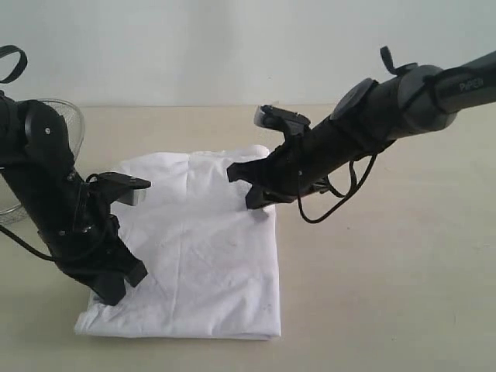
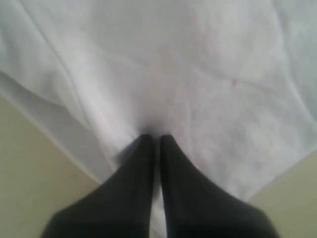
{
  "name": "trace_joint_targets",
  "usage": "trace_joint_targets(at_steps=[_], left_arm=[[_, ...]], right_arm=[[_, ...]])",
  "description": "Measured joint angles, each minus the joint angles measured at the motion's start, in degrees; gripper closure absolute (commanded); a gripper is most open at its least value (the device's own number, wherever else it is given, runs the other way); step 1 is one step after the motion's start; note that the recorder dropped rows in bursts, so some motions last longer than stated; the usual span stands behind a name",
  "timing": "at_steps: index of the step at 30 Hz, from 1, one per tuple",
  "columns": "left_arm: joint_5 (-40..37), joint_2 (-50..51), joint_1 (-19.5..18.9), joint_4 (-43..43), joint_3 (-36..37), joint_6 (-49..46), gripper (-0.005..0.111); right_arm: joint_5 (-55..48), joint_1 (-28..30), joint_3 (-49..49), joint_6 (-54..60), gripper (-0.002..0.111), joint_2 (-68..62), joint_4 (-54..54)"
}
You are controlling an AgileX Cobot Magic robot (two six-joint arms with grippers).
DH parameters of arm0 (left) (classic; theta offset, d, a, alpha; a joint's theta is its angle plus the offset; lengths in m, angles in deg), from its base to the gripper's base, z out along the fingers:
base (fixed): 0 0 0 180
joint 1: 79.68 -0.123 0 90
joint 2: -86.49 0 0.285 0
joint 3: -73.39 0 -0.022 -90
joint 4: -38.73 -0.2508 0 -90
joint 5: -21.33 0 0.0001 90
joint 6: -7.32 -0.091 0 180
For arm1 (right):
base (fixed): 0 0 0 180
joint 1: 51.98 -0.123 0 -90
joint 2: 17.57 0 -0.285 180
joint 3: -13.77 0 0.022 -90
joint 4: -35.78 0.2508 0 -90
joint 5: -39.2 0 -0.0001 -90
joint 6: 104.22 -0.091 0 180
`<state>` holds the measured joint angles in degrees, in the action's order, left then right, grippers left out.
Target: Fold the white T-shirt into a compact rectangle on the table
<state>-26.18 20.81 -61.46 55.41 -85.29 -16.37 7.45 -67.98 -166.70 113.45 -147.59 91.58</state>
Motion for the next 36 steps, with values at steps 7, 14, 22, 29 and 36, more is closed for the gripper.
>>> trace_joint_targets(at_steps=[7, 14, 22, 29, 36], left_arm=[[0.24, 0.0, 0.0, -0.13, 0.0, 0.0, 0.102], [0.34, -0.22, 0.0, -0.13, 0.0, 0.0, 0.102], [0.01, -0.22, 0.0, 0.7, 0.0, 0.0, 0.102], [-1.3, -2.84, 0.0, 1.84, 0.0, 0.0, 0.102], [-1.66, -6.17, 0.0, 2.31, 0.04, 0.0, 0.102]], right_arm=[[-2.85, 2.24, -6.66, -2.0, 0.108, 1.44, 0.24], [-2.98, 2.46, -12.94, -8.31, 0.108, -4.15, -4.59], [-0.11, 2.46, -13.54, -14.4, 0.108, -6.88, -11.43], [-1.91, 3.31, -13.9, -14.93, 0.108, -6.88, -12.62], [-11.97, 7.34, -14.53, -15.04, 0.108, -1.14, -12.73]])
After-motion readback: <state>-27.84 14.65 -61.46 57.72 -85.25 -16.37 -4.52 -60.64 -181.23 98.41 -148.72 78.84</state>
